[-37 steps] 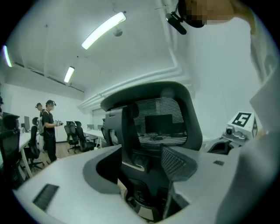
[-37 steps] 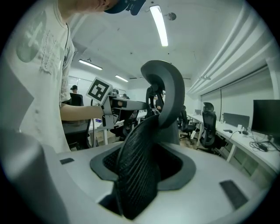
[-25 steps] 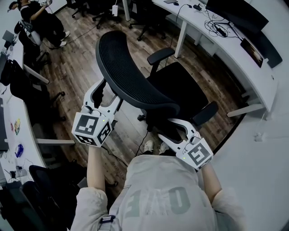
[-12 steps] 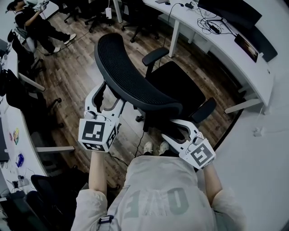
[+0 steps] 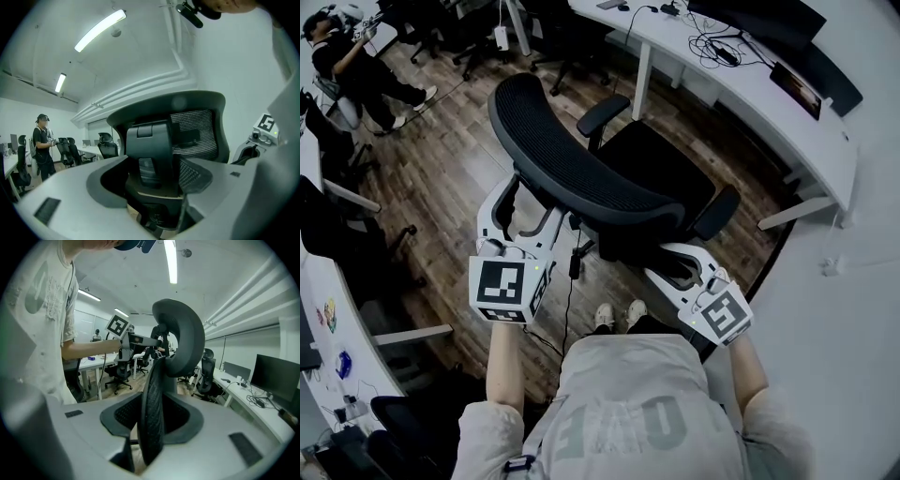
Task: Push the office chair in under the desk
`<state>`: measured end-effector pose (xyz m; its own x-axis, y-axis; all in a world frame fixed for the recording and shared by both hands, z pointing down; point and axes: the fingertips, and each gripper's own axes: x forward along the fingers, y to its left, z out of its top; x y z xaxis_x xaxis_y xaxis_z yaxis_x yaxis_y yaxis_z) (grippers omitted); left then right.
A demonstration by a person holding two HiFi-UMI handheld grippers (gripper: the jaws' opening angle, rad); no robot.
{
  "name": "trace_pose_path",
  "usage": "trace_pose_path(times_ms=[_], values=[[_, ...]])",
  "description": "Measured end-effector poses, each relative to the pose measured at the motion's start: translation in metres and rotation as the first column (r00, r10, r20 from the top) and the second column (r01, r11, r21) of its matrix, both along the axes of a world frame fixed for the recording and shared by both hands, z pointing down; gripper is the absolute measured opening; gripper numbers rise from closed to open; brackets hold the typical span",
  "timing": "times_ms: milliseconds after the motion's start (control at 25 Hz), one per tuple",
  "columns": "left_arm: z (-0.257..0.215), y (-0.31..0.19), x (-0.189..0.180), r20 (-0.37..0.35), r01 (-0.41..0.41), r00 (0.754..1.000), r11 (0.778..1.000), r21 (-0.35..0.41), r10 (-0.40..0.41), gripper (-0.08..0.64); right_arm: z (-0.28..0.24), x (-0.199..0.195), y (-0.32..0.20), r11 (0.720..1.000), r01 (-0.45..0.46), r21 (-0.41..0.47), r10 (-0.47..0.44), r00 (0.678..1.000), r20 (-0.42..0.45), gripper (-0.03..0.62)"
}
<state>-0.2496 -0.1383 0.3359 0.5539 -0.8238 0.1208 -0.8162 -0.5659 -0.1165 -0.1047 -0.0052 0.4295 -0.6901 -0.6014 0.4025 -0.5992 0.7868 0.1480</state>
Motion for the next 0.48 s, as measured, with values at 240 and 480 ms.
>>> trace_pose_path(times_ms=[240,480], values=[[0.0,-0.028,0.021,0.009,-0.008,1.0,1.0,-0.004,0.008,0.307,0.001,0.022,-0.03,1.0,-0.015,-0.004,0.015,1.0,0.007,0.124],[-0.001,-0.048,0.034,0.025,0.013,1.0,0.999,-0.03,-0.012,0.307,-0.001,0.032,-0.044,1.0,0.0,-0.026,0.001,1.0,0.032,0.126]])
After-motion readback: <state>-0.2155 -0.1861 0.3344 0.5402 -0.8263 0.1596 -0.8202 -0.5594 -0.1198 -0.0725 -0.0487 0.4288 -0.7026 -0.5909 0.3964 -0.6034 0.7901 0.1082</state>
